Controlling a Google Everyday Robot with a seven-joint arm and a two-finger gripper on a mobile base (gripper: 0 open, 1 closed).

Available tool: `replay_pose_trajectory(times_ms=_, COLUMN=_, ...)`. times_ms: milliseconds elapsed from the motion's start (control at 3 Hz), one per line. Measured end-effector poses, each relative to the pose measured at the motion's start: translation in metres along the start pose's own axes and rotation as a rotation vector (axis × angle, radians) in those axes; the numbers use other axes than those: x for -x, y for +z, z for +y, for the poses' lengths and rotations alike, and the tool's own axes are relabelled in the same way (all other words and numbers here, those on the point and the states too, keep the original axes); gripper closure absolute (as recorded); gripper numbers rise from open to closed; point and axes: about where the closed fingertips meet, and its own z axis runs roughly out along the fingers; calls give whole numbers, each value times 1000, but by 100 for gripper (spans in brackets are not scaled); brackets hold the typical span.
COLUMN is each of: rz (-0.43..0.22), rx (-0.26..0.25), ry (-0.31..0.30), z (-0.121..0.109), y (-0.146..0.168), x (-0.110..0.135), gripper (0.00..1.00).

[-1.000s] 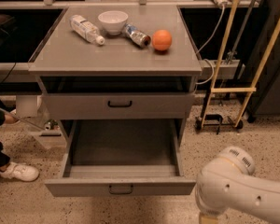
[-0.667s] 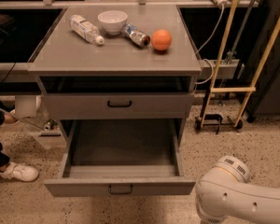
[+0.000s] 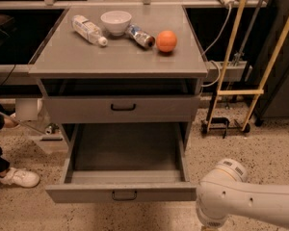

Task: Close middle drawer

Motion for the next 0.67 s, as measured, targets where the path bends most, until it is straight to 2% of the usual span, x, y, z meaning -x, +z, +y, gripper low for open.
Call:
replay_pose_trajectory(times_ms=333, rz=-27, rx=121, ry=-109, z=-7, y=50, x=20, gripper=0)
replay_pose_trajectory(times_ms=667, rz=-53, rx=227, ry=-194, z=-8, y=92, x=37, gripper=0)
